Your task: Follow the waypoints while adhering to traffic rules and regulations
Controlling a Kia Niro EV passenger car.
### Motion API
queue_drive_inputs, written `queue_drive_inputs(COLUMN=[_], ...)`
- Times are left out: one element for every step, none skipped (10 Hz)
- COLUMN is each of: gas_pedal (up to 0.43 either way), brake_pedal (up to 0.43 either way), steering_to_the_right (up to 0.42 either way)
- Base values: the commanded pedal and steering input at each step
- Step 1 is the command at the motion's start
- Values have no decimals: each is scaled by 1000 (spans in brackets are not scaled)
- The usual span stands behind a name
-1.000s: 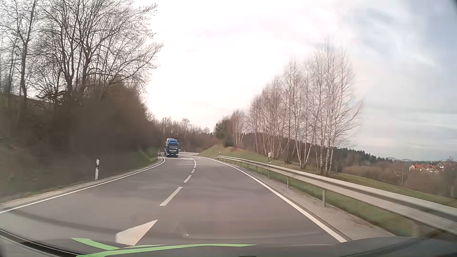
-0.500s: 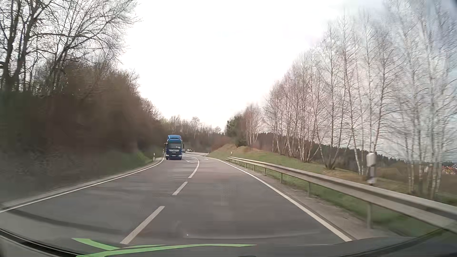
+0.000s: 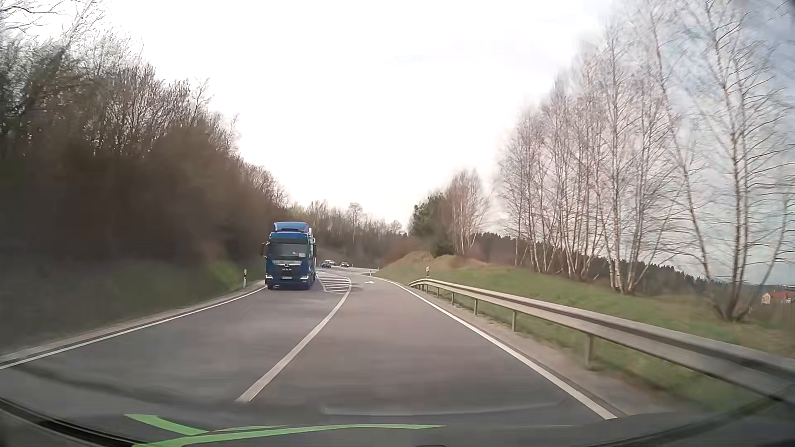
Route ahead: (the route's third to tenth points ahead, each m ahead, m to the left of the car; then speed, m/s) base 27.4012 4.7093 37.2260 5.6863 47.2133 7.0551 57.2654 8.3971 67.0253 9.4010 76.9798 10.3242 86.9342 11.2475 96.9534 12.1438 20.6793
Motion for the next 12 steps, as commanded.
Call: queue_drive_inputs(gas_pedal=[138, 138, 150, 150, 150, 150, 150, 150, 150, 150, 150, 150], brake_pedal=[0, 0, 0, 0, 0, 0, 0, 0, 0, 0, 0, 0], steering_to_the_right=[-17, -17, -17, -17, -17, -16, -14, -13, -12, -9, -4, -4])
